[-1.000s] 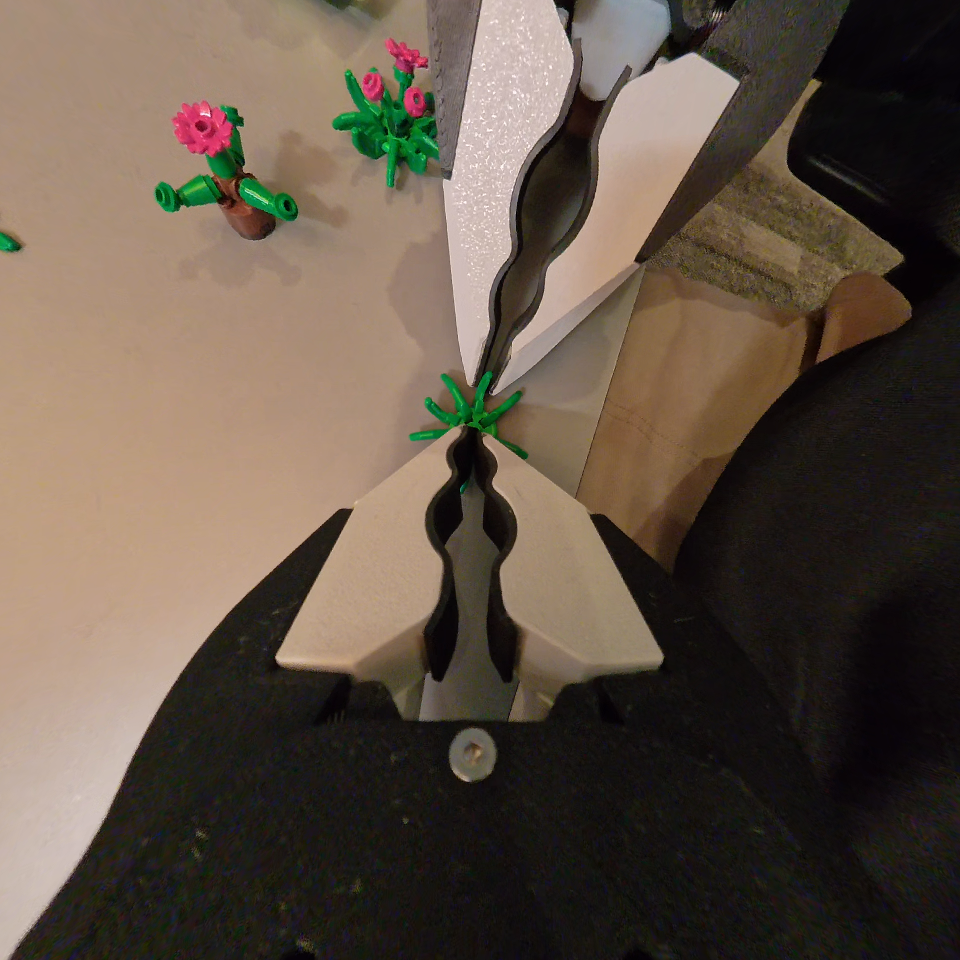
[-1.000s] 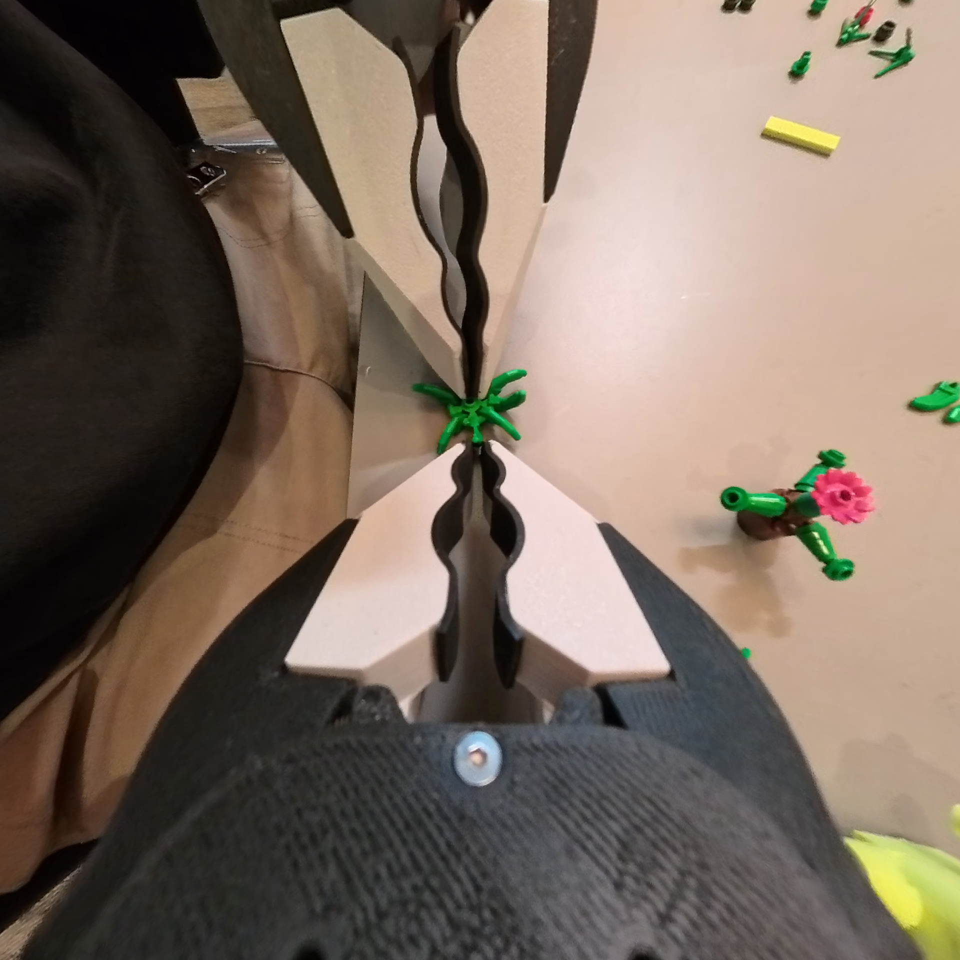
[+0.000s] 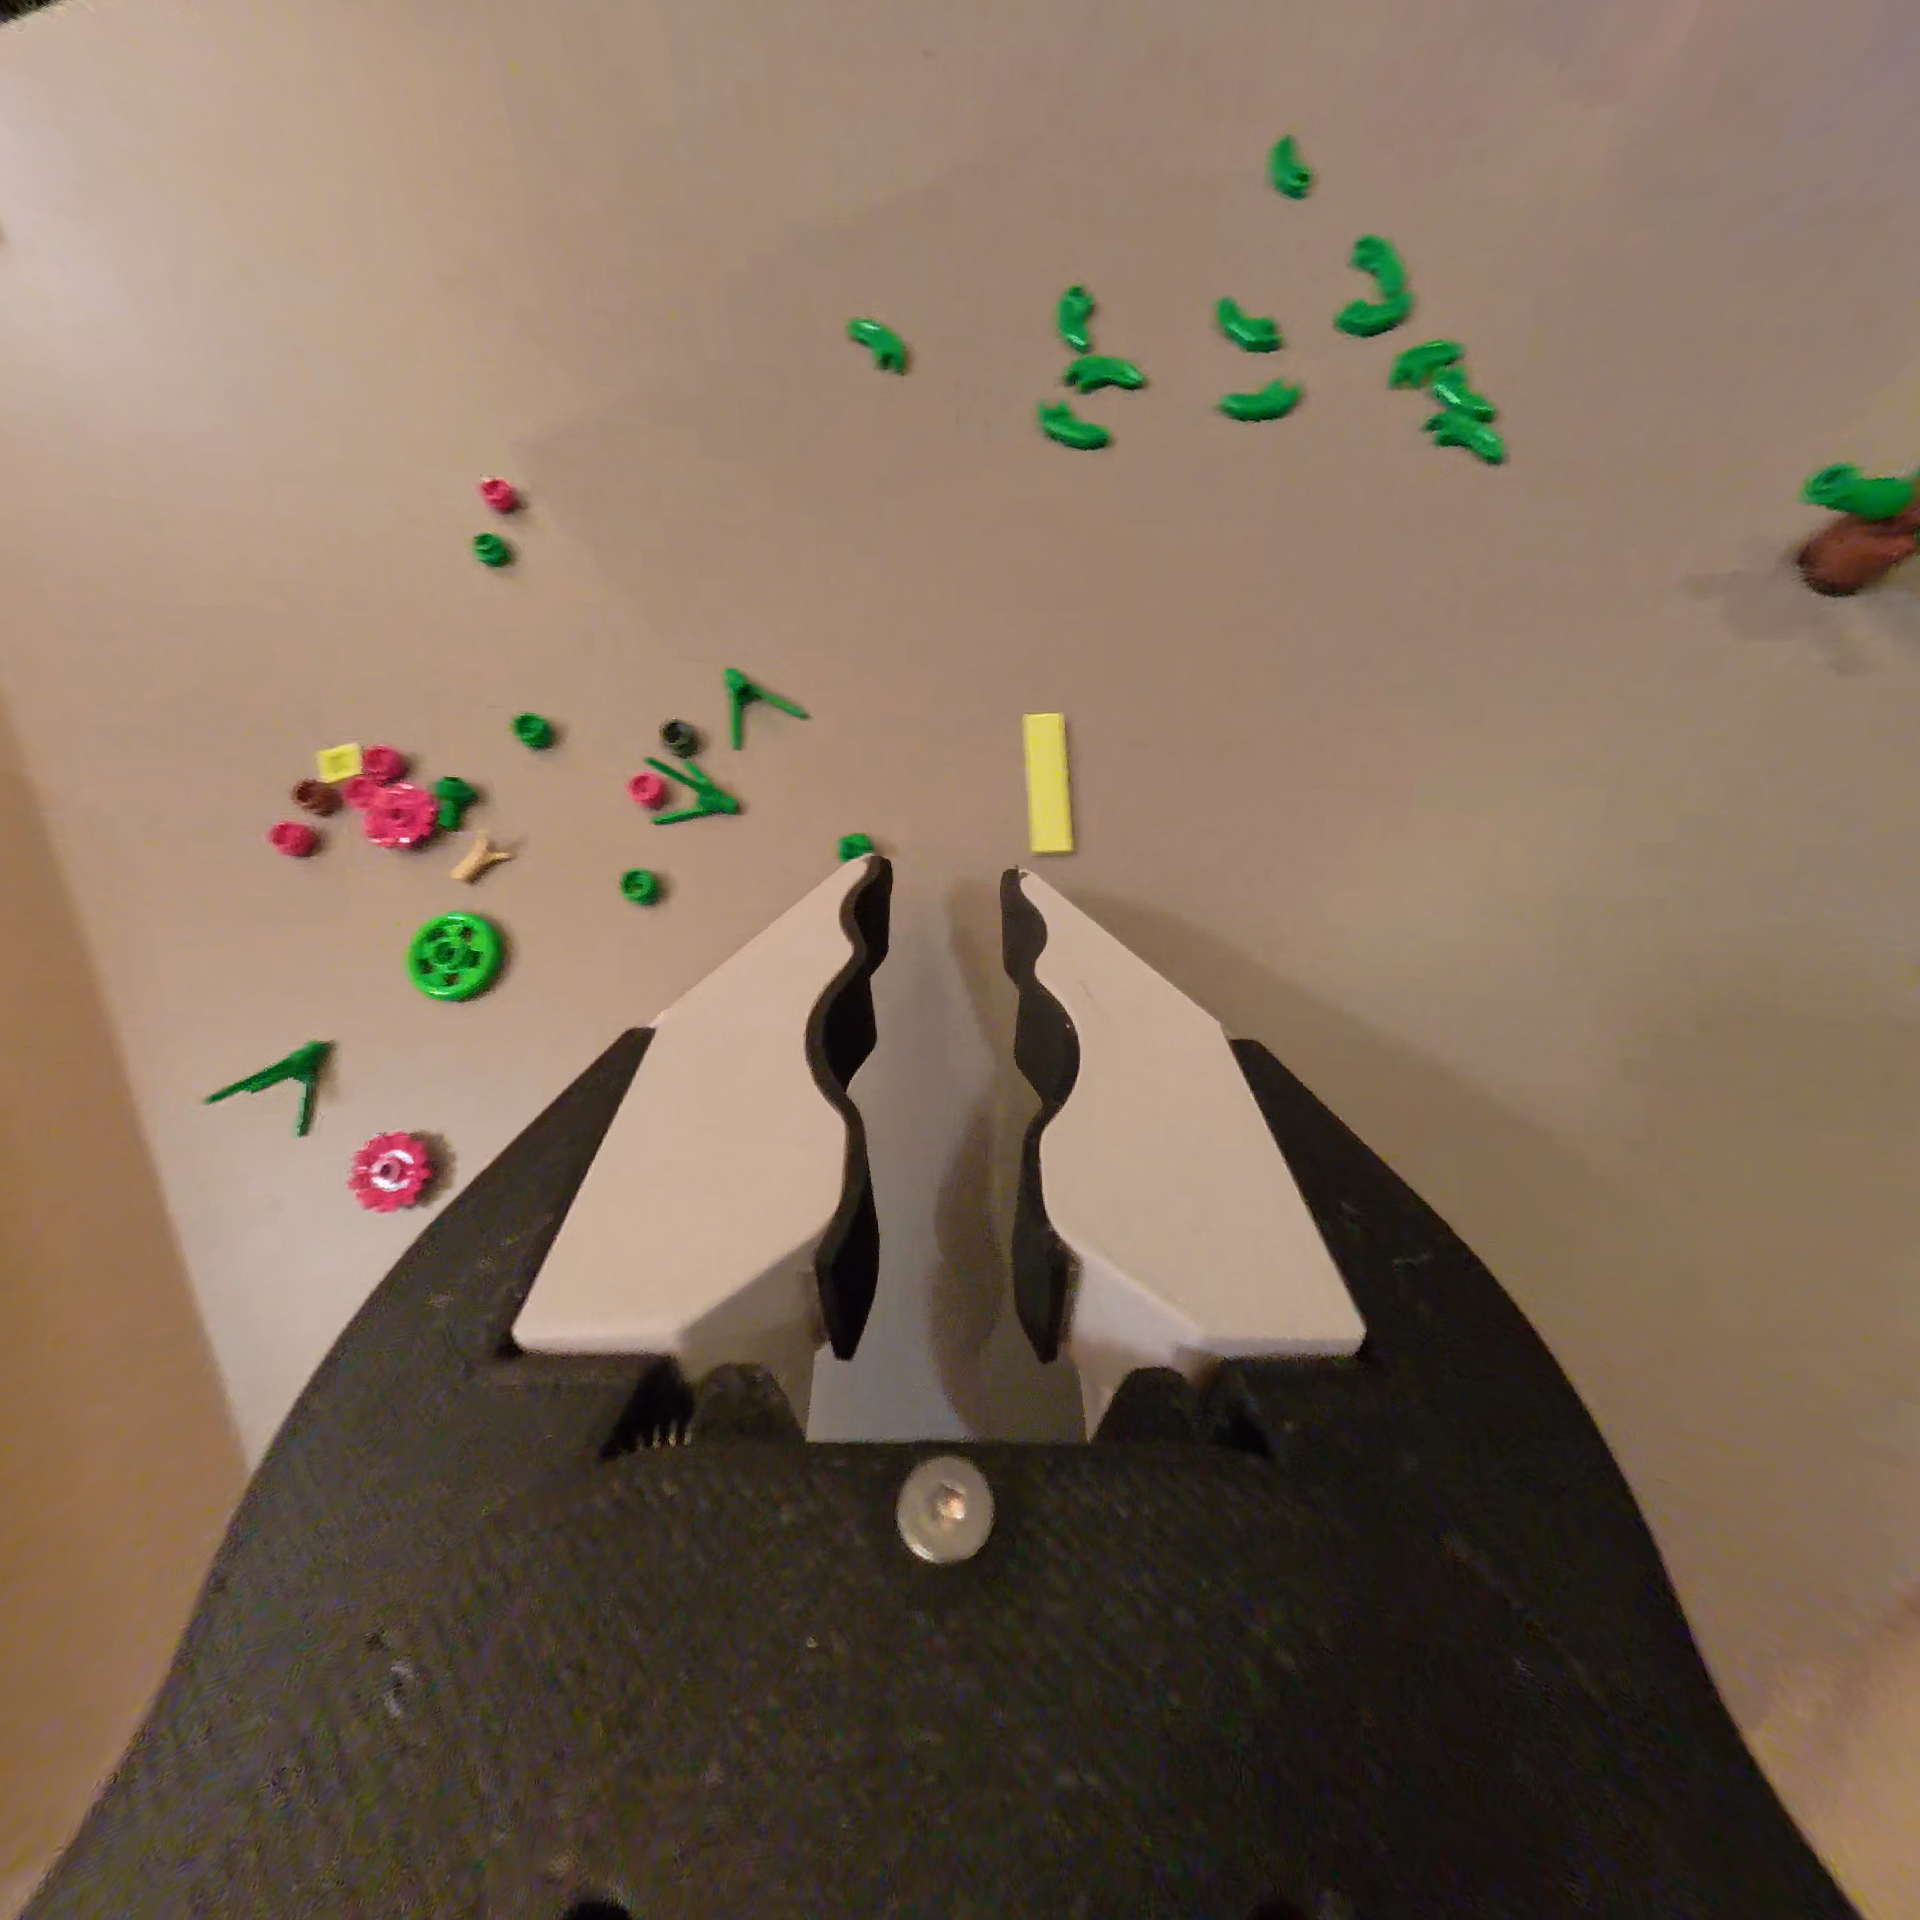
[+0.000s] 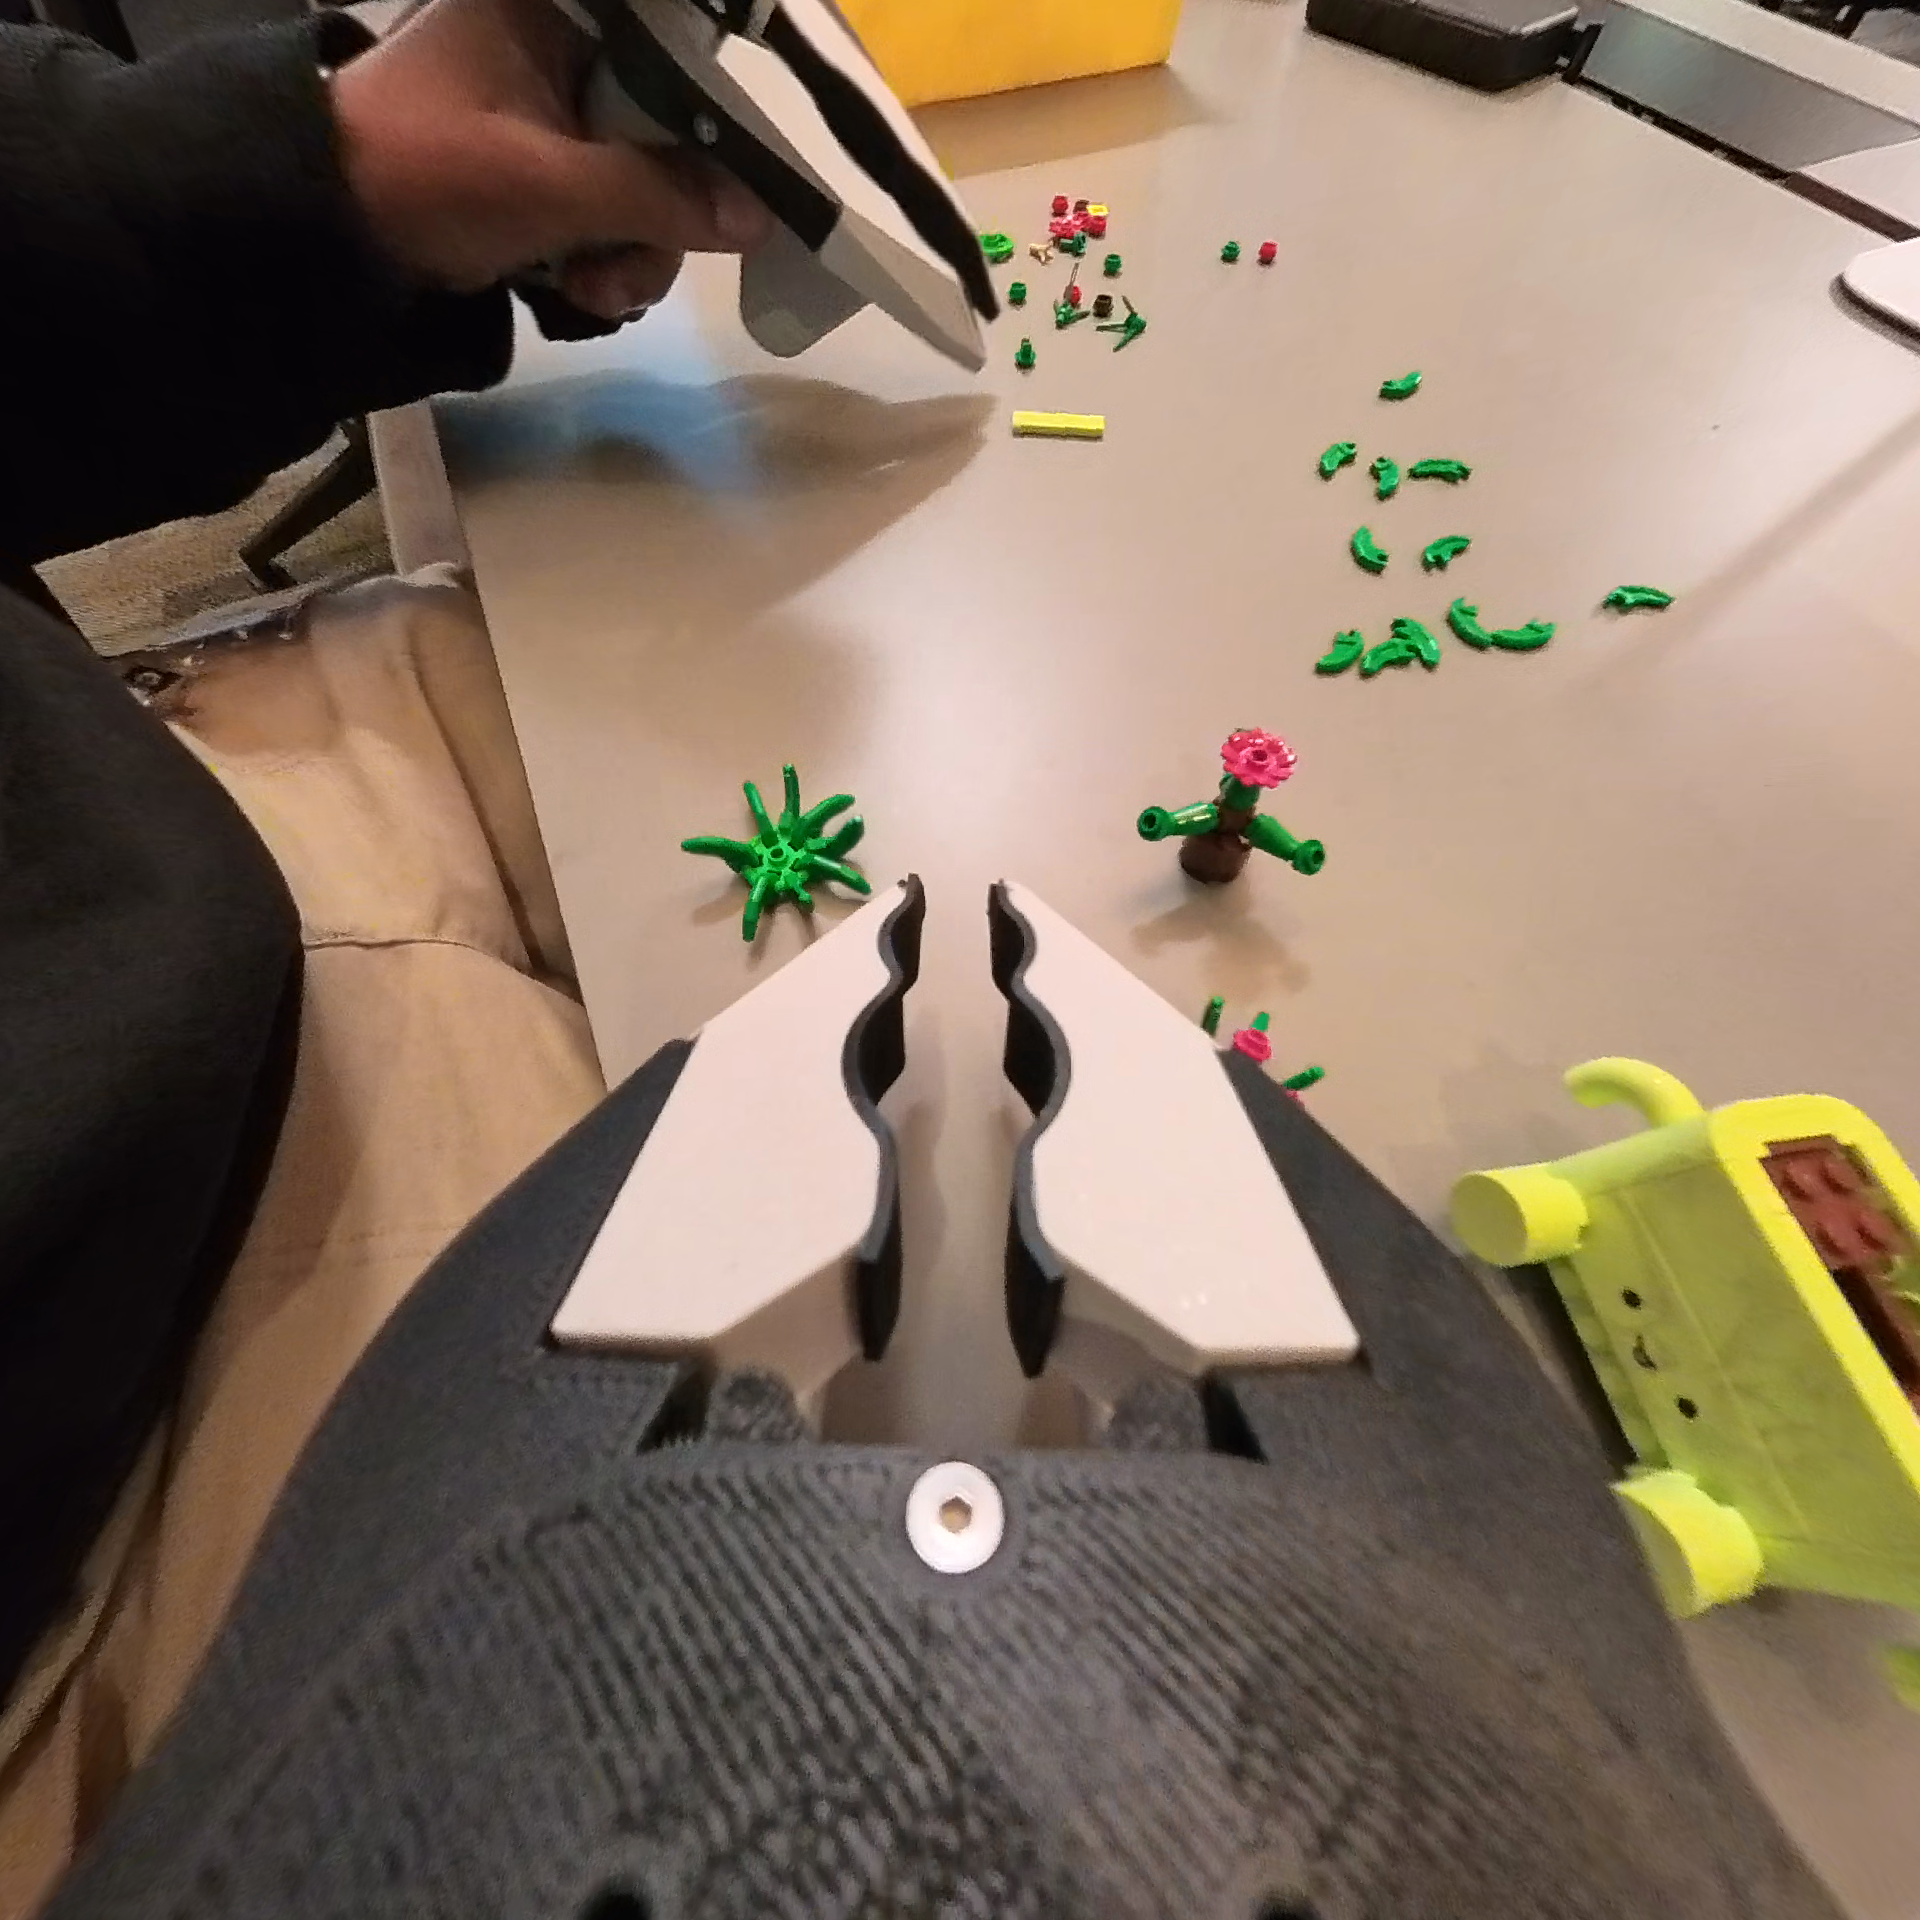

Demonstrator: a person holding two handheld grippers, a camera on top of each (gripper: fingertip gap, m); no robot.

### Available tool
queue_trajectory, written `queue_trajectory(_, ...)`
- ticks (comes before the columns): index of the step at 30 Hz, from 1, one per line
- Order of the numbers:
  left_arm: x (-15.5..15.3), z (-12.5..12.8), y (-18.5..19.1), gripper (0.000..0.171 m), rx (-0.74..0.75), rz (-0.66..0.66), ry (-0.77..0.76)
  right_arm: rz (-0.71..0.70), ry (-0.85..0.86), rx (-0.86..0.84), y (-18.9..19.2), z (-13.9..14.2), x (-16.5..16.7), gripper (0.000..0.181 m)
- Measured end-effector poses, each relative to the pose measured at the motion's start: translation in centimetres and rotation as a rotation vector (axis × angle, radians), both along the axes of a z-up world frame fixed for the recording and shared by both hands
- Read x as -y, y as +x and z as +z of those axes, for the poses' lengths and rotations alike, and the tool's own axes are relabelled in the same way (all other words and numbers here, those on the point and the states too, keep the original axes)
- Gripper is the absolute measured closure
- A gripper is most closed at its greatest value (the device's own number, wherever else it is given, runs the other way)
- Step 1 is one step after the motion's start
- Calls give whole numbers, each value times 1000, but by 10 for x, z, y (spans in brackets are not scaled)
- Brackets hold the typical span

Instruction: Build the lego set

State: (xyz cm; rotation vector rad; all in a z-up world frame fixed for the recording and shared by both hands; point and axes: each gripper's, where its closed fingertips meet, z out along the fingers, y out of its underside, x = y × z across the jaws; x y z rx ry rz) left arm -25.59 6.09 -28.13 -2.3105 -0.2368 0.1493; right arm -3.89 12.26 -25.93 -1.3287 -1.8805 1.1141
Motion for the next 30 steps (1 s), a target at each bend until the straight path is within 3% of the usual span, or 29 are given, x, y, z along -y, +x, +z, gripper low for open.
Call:
queue_trajectory(5,-4,6,-17,151,-11,19,19,4,2,16,-2,-3,1,171)
queue_trajectory(8,-1,10,-43,154,-99,91,-19,9,-1,28,-2,-4,1,171)
queue_trajectory(12,21,26,-85,158,-118,221,20,8,-10,31,-2,-4,1,171)
queue_trajectory(15,41,22,-105,158,-77,293,37,6,-13,31,-3,-4,0,172)
queue_trajectory(22,53,4,-110,162,-50,315,16,27,21,69,-3,-12,4,178)
queue_trajectory(30,70,7,-128,165,-91,383,14,26,22,62,-3,-11,4,177)
